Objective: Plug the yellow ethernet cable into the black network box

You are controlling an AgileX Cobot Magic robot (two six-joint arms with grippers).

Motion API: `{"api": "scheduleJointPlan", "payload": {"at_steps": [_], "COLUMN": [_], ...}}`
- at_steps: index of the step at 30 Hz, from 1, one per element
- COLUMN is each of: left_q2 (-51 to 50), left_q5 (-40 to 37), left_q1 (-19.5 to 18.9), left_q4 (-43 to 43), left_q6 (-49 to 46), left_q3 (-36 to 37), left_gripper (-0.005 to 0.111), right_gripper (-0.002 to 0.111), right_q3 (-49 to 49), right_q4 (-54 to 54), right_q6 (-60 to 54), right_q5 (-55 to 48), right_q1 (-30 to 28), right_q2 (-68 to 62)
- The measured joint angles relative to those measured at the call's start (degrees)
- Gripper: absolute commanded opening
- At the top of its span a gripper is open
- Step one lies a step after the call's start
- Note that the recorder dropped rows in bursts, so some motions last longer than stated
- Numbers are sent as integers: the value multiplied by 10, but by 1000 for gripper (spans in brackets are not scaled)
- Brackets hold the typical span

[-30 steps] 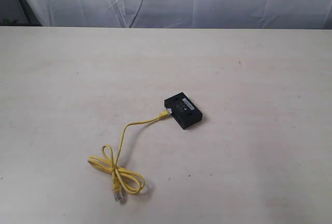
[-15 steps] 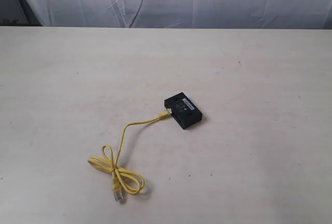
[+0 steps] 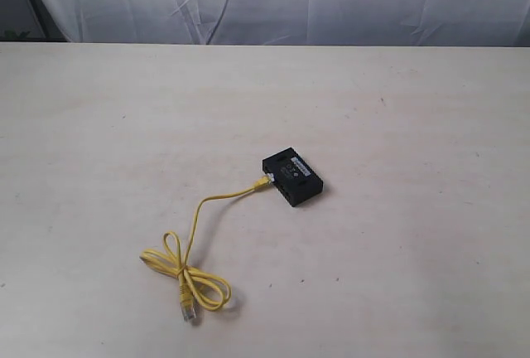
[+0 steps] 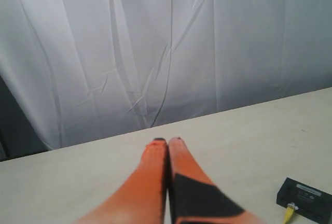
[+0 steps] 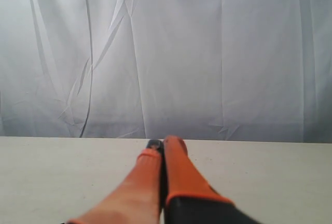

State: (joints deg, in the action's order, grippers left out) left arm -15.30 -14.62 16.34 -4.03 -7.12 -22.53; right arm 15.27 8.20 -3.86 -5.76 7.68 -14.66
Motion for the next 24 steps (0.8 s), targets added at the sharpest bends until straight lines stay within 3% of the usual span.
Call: {"api": "scheduleJointPlan", "payload": {"at_steps": [8,24], "left_q2": [52,146], "left_q5": [-17,11], "left_q1": [-65,-145], "left_q4": [13,8], "left_q6": [21,71], "left_q3": [16,198], "left_gripper": [0,0], "right_gripper": [-1,-1], "right_q3": [0,0], "right_q4": [0,1], "right_q6": [0,0], "right_q5": [0,0], "right_q1": [0,0], "right_q2": [0,0]}}
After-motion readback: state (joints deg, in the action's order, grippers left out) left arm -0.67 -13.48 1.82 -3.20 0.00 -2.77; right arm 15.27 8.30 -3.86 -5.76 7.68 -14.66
